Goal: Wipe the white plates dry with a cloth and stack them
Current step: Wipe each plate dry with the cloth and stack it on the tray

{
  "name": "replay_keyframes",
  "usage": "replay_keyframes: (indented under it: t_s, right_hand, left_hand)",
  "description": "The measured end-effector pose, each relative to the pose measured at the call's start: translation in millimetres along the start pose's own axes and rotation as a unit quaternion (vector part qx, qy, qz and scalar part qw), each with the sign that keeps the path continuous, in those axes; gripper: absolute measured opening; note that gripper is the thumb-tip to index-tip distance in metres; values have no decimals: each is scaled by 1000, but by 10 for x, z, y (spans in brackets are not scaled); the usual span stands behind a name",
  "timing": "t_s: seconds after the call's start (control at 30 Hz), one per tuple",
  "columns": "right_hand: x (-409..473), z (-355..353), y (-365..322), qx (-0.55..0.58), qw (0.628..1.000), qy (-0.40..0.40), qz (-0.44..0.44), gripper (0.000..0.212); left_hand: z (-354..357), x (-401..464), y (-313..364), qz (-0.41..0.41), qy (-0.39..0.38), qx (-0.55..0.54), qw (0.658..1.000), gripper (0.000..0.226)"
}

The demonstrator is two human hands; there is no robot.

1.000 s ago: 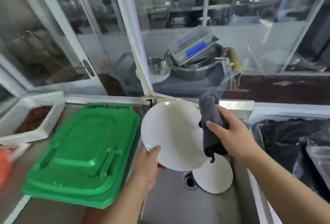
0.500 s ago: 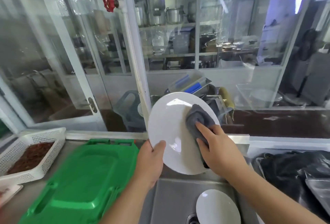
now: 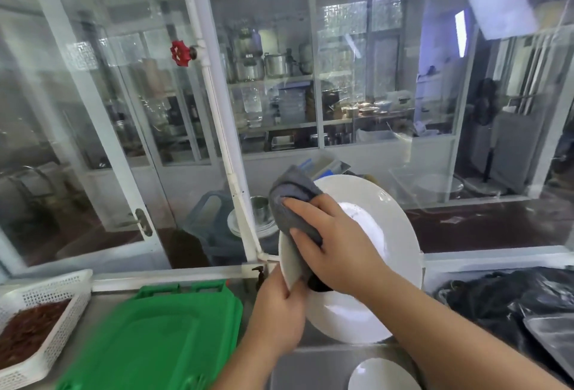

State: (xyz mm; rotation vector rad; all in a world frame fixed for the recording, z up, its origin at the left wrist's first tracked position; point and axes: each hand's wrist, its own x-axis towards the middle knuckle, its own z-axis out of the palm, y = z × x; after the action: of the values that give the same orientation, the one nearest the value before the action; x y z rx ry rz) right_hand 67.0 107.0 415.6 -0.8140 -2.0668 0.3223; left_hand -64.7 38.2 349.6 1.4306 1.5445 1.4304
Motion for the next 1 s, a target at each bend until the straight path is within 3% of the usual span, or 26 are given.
replay_keyframes:
  t_s: [0.17,0.33,0.5,0.63,0.7,0.8,0.87,1.0]
  right_hand:
    - [409,-304,19,-88,994,63,-14,50]
    - [480,-541,274,-135,976,116,123,45]
    - [-27,-253,267,-130,972,75,182,43]
    - [-276,-18,112,-127,988,64,50,45]
    - [-218,-25,77,-143,987,73,-20,45]
    - [-56,-87,53,-160,982,5,-99,53]
    - [59,-126,63,-184,974,-38,-130,57]
    - [308,-183,45,-205,970,25,-130,54]
  left_hand:
    - [-32,-15,168,-6,49,-32,998,28]
    - [-119,16,273,14,81,-38,996,28]
    - [-134,117,324,32,99,-15,994,15]
    - [-109,156,289,9,95,-15,995,14]
    - [-74,135,315,6,92,-36,995,28]
    - [-32,100,344,13,71,-49,996,36]
    - [-42,102,371,19,60,-41,997,36]
    - [-74,103,396,37,73,-32,996,30]
